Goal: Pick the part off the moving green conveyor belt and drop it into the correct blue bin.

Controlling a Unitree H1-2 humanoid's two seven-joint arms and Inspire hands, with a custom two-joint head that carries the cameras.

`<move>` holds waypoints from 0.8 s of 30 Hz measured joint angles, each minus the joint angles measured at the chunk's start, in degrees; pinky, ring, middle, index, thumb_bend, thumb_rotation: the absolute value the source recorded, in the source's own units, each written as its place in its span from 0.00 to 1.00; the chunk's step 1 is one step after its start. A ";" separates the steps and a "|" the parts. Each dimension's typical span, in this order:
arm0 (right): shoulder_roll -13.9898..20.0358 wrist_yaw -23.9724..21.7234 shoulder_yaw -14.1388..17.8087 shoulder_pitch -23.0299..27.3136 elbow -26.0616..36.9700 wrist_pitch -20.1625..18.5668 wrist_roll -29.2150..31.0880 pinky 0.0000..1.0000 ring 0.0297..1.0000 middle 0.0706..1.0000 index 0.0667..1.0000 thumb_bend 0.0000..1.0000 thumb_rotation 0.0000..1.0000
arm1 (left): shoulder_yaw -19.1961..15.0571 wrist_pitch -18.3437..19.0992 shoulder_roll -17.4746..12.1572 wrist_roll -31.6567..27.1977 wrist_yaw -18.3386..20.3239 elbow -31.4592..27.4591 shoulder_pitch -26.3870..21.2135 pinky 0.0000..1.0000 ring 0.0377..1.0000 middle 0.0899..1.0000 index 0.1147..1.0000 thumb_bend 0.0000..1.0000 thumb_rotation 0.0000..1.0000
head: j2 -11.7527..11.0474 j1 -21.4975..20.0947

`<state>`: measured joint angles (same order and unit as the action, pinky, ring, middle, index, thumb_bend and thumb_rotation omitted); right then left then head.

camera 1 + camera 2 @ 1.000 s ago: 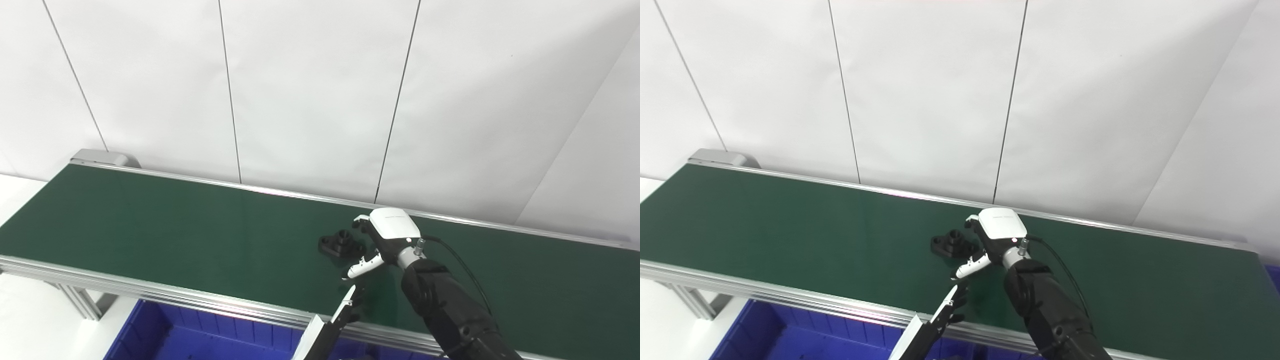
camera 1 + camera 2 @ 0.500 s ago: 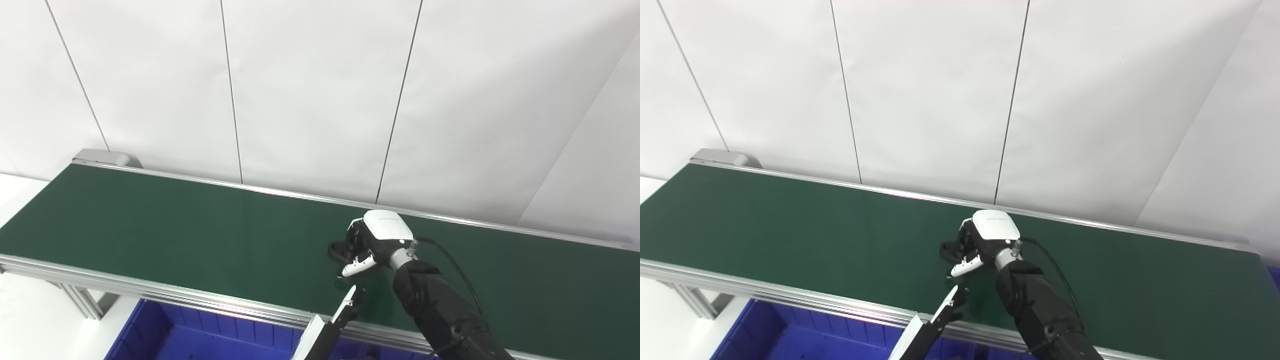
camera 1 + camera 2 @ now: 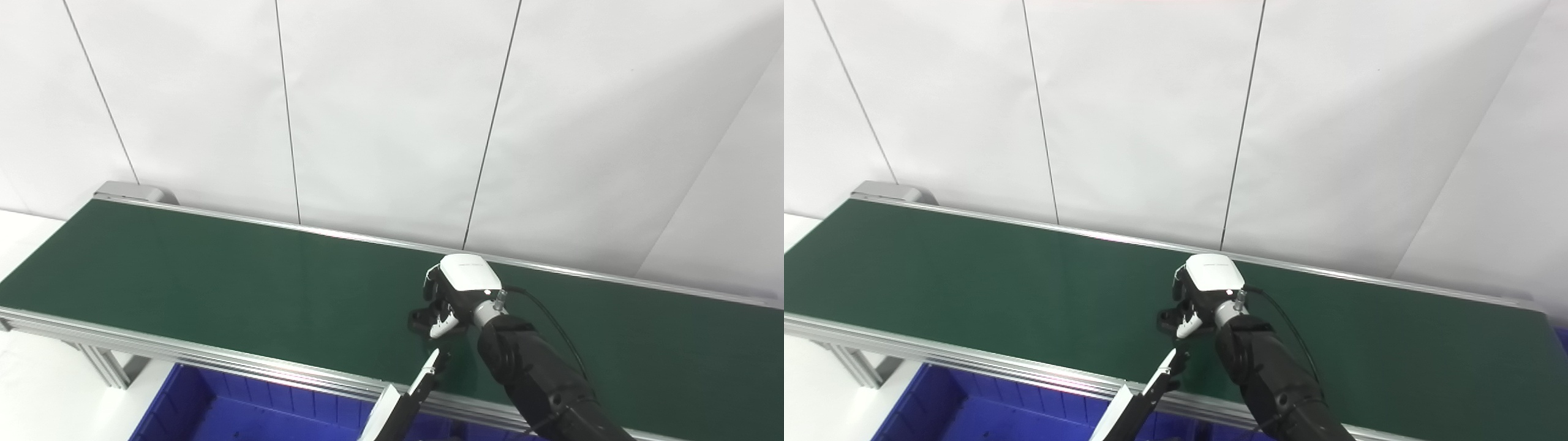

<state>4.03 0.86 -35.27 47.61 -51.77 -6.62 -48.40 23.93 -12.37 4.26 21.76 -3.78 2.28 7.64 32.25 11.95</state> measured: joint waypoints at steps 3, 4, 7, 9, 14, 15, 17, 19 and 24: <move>0.52 -1.93 -0.07 -0.02 1.26 -1.00 0.01 0.31 0.38 0.46 0.50 0.51 0.00 | 0.02 0.22 -0.10 -0.04 0.00 -0.49 0.12 0.92 0.98 0.99 1.00 0.85 0.98 | 0.18 -0.17; 0.83 -2.75 -0.16 -0.02 1.85 -1.47 0.01 0.30 0.38 0.45 0.51 0.51 0.00 | 0.02 0.29 -0.10 -0.05 -0.01 -0.50 0.12 0.92 0.98 0.99 1.00 0.86 0.98 | 0.18 -0.18; 1.79 -4.39 -0.34 -0.04 2.89 -1.70 0.01 0.30 0.38 0.45 0.50 0.51 0.00 | 0.04 0.75 -0.11 -0.08 -0.02 -0.51 0.12 0.92 0.98 1.00 1.00 0.85 0.99 | 0.35 -0.53; 2.57 -5.35 -0.34 -0.18 3.74 -1.69 0.11 0.31 0.39 0.48 0.49 0.51 0.00 | 0.07 0.85 -0.12 -0.13 -0.02 -0.53 0.12 0.92 0.98 1.00 1.00 0.85 0.99 | 0.44 -0.79; 4.04 -7.72 -0.30 -0.71 6.33 -1.69 0.53 0.31 0.38 0.45 0.51 0.51 0.00 | 0.14 1.00 -0.19 -0.27 -0.01 -0.73 0.14 0.91 0.98 1.00 1.00 0.85 0.98 | 0.70 -1.23; 4.36 -8.38 -0.30 -0.87 7.18 -1.69 0.63 0.30 0.37 0.44 0.52 0.51 0.00 | 0.15 1.23 -0.22 -0.28 -0.01 -0.90 0.19 0.91 0.98 1.00 1.00 0.85 0.98 | 0.88 -1.41; 5.32 -11.11 -0.32 -1.48 10.10 -2.04 0.63 0.28 0.37 0.44 0.52 0.51 0.00 | 0.15 1.49 -0.26 -0.29 -0.01 -1.14 0.26 0.92 0.98 1.00 1.00 0.85 0.99 | 0.97 -1.58; 6.40 -14.06 -0.27 -2.70 13.86 -3.00 0.64 0.29 0.38 0.46 0.49 0.51 0.00 | 0.15 1.63 -0.27 -0.34 0.00 -1.18 0.27 0.91 0.98 1.00 1.00 0.85 0.99 | 1.05 -1.93; 8.05 -18.17 0.88 -4.51 20.82 -3.97 1.12 0.30 0.39 0.48 0.47 0.51 0.00 | 0.17 1.64 -0.30 -1.55 0.09 -1.23 0.27 0.91 0.99 1.00 1.00 0.84 0.99 | 1.32 -2.81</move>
<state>12.08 -17.31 -34.39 43.10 -30.95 -10.59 -47.29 24.10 -10.73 3.96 20.21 -3.69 1.05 7.91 33.57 9.14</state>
